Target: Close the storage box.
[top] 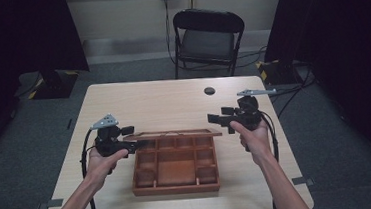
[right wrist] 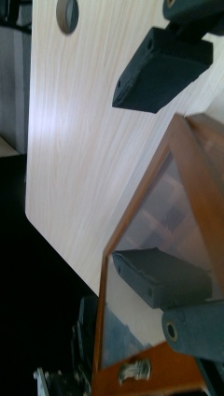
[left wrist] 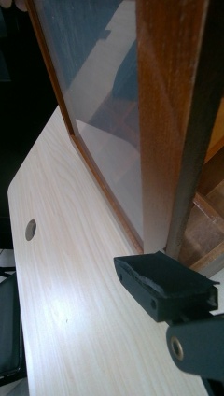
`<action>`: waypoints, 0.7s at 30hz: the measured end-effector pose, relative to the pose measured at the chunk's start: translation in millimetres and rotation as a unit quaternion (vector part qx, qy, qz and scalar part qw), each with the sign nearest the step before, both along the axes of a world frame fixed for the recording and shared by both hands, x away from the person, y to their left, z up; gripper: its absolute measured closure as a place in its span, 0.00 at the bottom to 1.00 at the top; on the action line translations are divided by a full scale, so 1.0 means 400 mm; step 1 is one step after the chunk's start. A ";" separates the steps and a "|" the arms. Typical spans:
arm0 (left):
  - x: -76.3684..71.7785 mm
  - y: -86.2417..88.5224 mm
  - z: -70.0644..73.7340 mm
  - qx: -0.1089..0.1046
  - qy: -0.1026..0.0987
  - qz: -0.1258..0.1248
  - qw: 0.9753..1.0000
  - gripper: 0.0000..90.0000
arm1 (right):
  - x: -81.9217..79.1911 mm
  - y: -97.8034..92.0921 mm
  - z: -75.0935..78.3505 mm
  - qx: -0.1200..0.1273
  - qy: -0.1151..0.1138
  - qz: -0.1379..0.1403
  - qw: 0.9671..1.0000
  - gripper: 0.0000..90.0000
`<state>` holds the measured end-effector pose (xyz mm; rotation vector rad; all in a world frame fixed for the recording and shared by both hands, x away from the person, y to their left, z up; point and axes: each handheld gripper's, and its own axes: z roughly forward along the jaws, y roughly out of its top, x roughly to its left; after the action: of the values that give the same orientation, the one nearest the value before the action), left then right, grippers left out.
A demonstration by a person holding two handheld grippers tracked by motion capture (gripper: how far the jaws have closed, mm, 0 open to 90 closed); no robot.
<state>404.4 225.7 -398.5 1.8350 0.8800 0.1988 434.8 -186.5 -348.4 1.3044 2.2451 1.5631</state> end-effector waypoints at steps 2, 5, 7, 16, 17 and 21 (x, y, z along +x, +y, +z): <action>-0.004 -0.001 -0.004 0.005 0.002 -0.004 1.000 0.17 | -0.008 0.021 0.010 -0.007 0.003 0.022 1.000 0.27; -0.011 -0.003 -0.010 0.013 -0.009 -0.002 1.000 0.17 | -0.020 0.046 0.022 -0.010 -0.002 0.045 0.999 0.25; -0.013 -0.001 -0.010 0.006 -0.008 0.004 1.000 0.17 | -0.026 0.068 0.032 -0.016 -0.007 0.059 0.998 0.26; -0.025 0.008 -0.015 0.014 -0.007 0.008 1.000 0.17 | -0.069 0.144 0.072 -0.049 -0.015 0.140 0.989 0.38; -0.025 0.008 -0.016 0.015 -0.005 0.007 1.000 0.17 | -0.072 0.152 0.076 -0.046 -0.014 0.147 0.988 0.41; -0.030 0.009 -0.023 0.021 -0.001 0.009 1.000 0.17 | -0.077 0.176 0.083 -0.041 -0.012 0.173 0.984 0.45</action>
<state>392.6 229.3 -407.9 1.8662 0.8971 0.2333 403.9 -116.1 -315.3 0.9041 2.5980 1.5514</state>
